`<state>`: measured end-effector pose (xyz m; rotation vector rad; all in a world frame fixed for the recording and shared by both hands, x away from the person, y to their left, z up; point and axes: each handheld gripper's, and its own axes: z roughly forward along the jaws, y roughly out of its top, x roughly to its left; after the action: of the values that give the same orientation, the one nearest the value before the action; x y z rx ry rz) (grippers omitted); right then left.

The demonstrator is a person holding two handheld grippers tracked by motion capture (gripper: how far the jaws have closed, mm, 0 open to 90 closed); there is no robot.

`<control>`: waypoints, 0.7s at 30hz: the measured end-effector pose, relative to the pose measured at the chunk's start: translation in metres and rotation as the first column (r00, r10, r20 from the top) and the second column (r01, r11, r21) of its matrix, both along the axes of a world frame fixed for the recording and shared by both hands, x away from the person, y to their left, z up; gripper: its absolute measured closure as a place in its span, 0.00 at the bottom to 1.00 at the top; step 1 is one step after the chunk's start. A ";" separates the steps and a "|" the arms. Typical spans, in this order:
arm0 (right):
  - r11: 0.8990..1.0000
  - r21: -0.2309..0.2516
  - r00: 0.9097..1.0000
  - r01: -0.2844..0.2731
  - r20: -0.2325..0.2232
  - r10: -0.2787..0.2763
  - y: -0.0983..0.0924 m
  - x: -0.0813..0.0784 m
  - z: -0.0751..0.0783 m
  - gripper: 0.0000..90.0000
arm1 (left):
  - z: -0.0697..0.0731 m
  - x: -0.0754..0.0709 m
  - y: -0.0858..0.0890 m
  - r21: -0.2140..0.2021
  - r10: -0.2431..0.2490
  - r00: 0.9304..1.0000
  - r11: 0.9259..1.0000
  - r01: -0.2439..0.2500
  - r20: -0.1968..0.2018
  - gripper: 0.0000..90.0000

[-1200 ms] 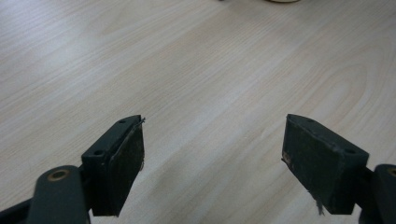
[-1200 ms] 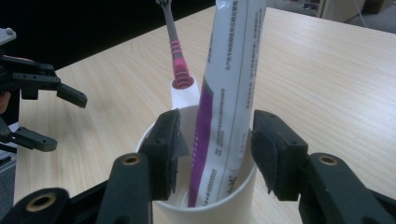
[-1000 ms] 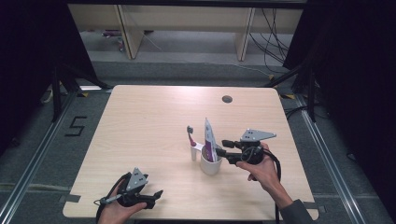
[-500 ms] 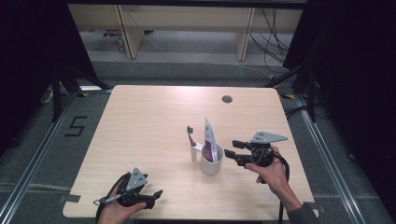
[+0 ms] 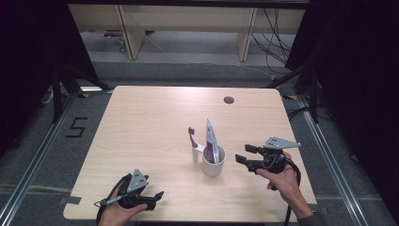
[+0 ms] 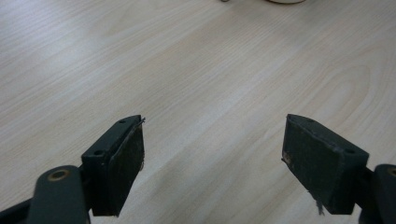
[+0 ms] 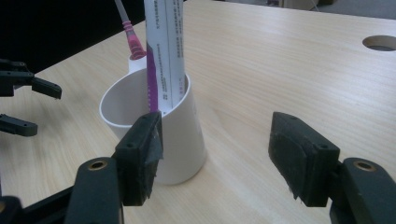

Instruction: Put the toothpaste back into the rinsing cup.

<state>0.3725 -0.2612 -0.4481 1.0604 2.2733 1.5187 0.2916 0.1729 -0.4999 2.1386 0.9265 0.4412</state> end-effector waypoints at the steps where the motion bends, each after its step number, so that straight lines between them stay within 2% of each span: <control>1: 1.000 -0.010 1.000 0.000 0.009 0.000 -0.002 -0.001 -0.001 0.40 | 0.000 0.000 0.000 0.005 0.000 1.000 1.000 0.000 0.002 0.23; 2: 1.000 -0.003 1.000 0.003 -0.008 -0.003 -0.003 -0.003 -0.001 0.40 | 0.000 0.000 0.000 0.001 -0.005 1.000 1.000 0.005 0.000 0.23; 5: 1.000 -0.008 1.000 0.012 -0.006 -0.012 -0.009 -0.006 -0.004 0.38 | 0.000 -0.001 0.000 -0.002 0.000 1.000 1.000 0.000 0.003 0.23; 7: 1.000 -0.009 0.999 0.024 -0.025 -0.024 -0.012 -0.009 -0.004 0.38 | 0.000 0.000 0.000 0.005 0.003 1.000 1.000 -0.003 0.005 0.23; 8: 1.000 -0.016 1.000 0.018 -0.001 -0.018 -0.014 -0.008 -0.005 0.37 | 0.000 0.000 0.000 0.005 0.003 1.000 1.000 -0.003 0.005 0.23; 9: 1.000 -0.007 0.999 0.026 -0.019 -0.026 -0.014 -0.009 -0.006 0.37 | 0.000 0.000 0.000 0.004 0.003 1.000 1.000 -0.003 0.005 0.23; 11: 1.000 -0.020 1.000 0.022 -0.004 -0.022 -0.018 -0.009 -0.008 0.37 | 0.000 0.000 0.000 -0.002 0.002 1.000 1.000 -0.002 0.005 0.23; 12: 0.999 -0.012 0.999 0.030 -0.023 -0.030 -0.018 -0.010 -0.008 0.37 | 0.001 0.000 0.000 0.000 0.001 1.000 1.000 -0.001 0.004 0.23; 13: 0.999 -0.021 1.000 0.026 -0.010 -0.026 -0.020 -0.010 -0.008 0.37 | 0.001 0.001 0.001 0.000 0.002 1.000 1.000 -0.002 0.008 0.23; 14: 0.999 -0.012 0.999 0.039 -0.031 -0.039 -0.020 -0.012 -0.009 0.37 | 0.000 0.001 0.001 -0.002 0.002 1.000 1.000 -0.002 0.008 0.23; 16: 0.999 -0.023 0.999 0.035 -0.007 -0.035 -0.022 -0.011 -0.010 0.36 | 0.000 0.000 0.001 -0.005 0.000 1.000 1.000 0.000 0.001 0.23; 17: 0.999 -0.010 0.999 0.046 -0.023 -0.047 -0.022 -0.012 -0.010 0.36 | 0.000 -0.001 0.001 -0.006 -0.001 1.000 1.000 0.001 0.003 0.23; 18: 0.999 -0.022 0.999 0.038 -0.015 -0.038 -0.024 -0.013 -0.010 0.36 | 0.000 -0.001 0.001 -0.007 0.000 1.000 1.000 0.000 0.004 0.23; 19: 0.999 -0.011 0.999 0.049 -0.013 -0.049 -0.023 -0.013 -0.011 0.36 | 0.000 -0.001 0.001 -0.007 0.002 1.000 1.000 -0.002 0.004 0.23; 20: 0.998 -0.032 0.999 0.045 -0.021 -0.046 -0.025 -0.014 -0.010 0.36 | 0.000 0.000 0.001 -0.006 0.002 1.000 1.000 -0.002 0.004 0.23; 21: 0.998 -0.021 0.998 0.053 -0.045 -0.054 -0.025 -0.016 -0.010 0.35 | 0.000 -0.001 0.002 -0.005 0.001 1.000 1.000 -0.001 0.001 0.23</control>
<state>0.3564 -0.2866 -0.4580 1.1517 2.2657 1.4639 0.2910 0.1747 -0.4996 2.1333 0.9278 0.4400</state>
